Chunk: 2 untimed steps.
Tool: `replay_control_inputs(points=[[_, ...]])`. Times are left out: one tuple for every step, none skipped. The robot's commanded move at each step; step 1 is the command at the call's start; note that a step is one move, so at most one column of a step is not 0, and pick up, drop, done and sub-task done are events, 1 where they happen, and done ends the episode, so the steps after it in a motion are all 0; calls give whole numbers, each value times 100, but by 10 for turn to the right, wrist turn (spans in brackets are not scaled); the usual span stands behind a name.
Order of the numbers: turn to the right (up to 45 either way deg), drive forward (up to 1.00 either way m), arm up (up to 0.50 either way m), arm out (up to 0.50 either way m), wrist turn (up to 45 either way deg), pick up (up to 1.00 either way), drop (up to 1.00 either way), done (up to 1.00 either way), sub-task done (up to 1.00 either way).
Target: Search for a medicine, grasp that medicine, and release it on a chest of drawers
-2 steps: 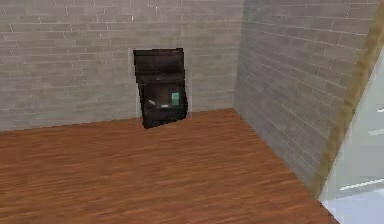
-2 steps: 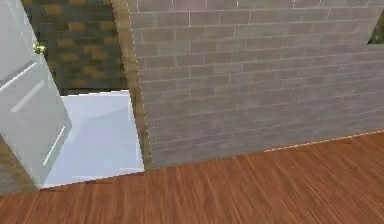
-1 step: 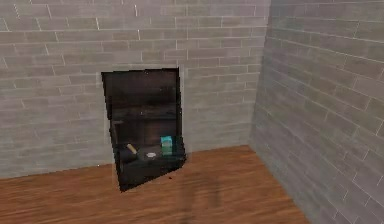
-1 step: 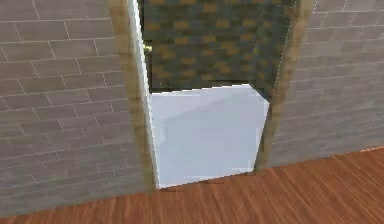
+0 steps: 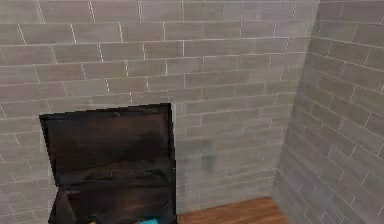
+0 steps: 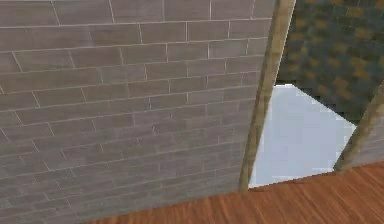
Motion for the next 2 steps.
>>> replay_control_inputs(points=[[-450, 0, 0, 0, 0, 0, 0, 0, 0], [-450, 0, 0, 0, 0, 0, 0, 0, 0]])
